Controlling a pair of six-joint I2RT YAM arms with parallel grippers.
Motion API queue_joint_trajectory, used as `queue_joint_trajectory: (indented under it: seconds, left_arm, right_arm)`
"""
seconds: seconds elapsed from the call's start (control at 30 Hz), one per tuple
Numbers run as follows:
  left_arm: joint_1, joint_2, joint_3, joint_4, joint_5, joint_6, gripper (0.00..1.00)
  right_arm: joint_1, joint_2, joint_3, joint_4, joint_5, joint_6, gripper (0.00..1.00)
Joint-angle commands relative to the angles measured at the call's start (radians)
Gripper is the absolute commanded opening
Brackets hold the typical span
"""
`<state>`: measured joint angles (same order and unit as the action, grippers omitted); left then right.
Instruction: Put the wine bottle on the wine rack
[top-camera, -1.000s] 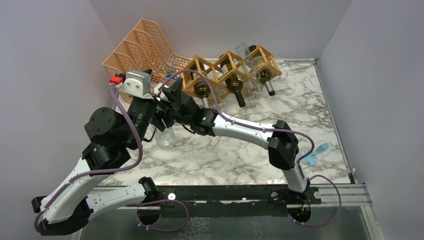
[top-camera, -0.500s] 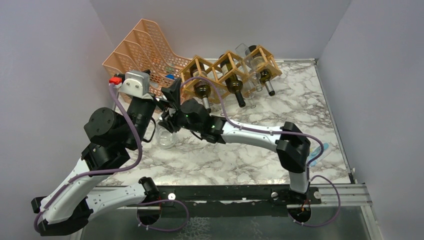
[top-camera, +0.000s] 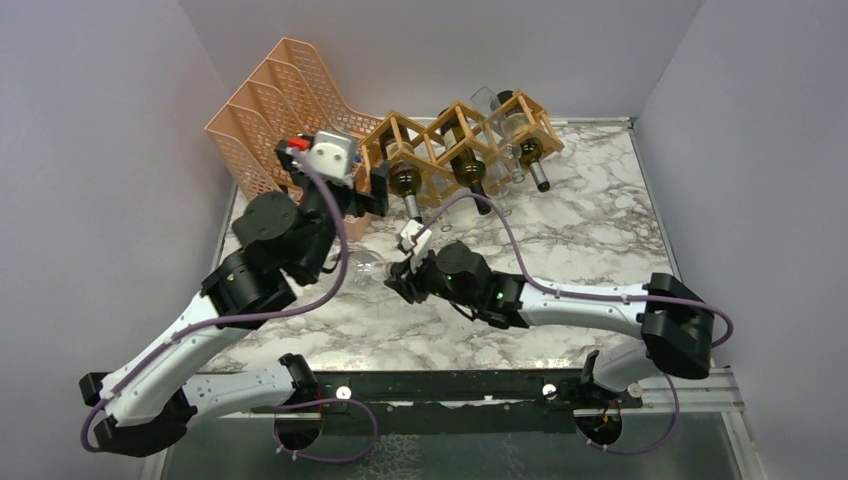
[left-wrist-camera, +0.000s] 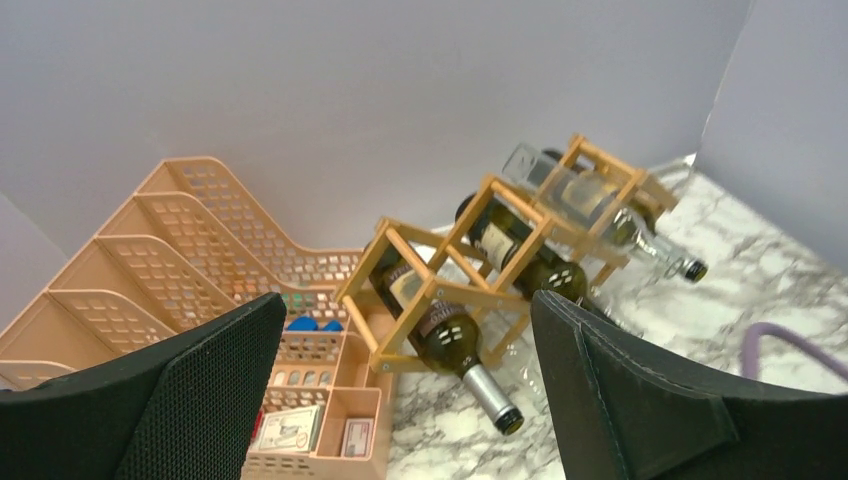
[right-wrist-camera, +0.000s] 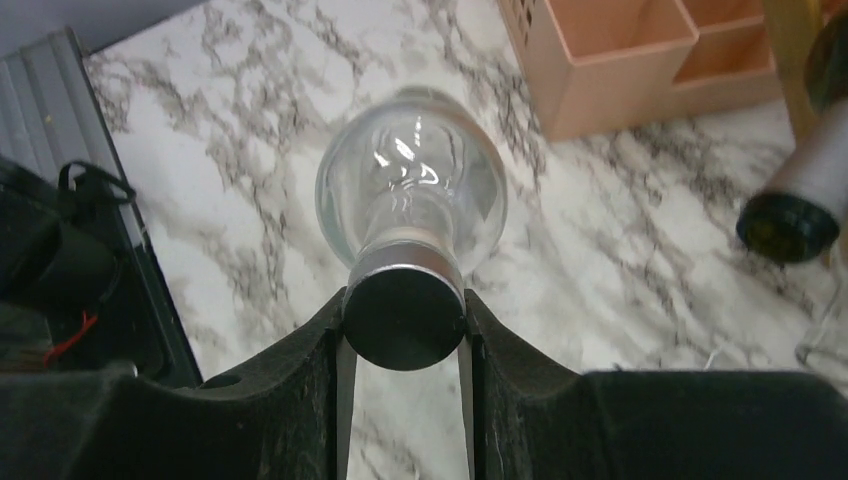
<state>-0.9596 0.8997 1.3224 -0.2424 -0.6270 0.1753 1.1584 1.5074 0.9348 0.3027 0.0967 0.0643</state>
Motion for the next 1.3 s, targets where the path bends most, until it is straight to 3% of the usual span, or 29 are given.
queue_joint_trajectory:
  seconds: [0.0,0.13,0.33,0.63,1.03,1.17,1.27]
  left_arm:
    - [0.005,0.082,0.0,-0.091,-0.032,-0.033,0.99]
    - [0.068,0.136,-0.026,-0.16,0.049,-0.099,0.99]
    - [0.274,0.166,-0.143,-0.247,0.295,-0.275,0.99]
    - [0.456,0.149,-0.409,-0.286,0.563,-0.502,0.99]
    - [0.53,0.219,-0.587,-0.197,0.822,-0.567,0.99]
    - [0.535,0.252,-0.612,-0.194,0.839,-0.566,0.99]
    - [0.535,0.262,-0.621,-0.193,0.852,-0.562,0.99]
  right_arm:
    - [0.008,-0.111,-0.14,-0.017,0.028,0.059,0.01]
    - [0.008,-0.203,-0.234,-0.042,0.029,0.088,0.01]
    - [0.008,-0.308,-0.347,-0.074,0.034,0.126,0.01]
    - [0.007,-0.326,-0.457,-0.096,0.042,0.144,0.01]
    - [0.008,-0.246,-0.451,-0.14,0.065,0.22,0.04]
    - [0.008,-0.217,-0.439,-0.163,0.054,0.256,0.11]
    - [0.008,-0.196,-0.42,-0.198,0.041,0.268,0.22]
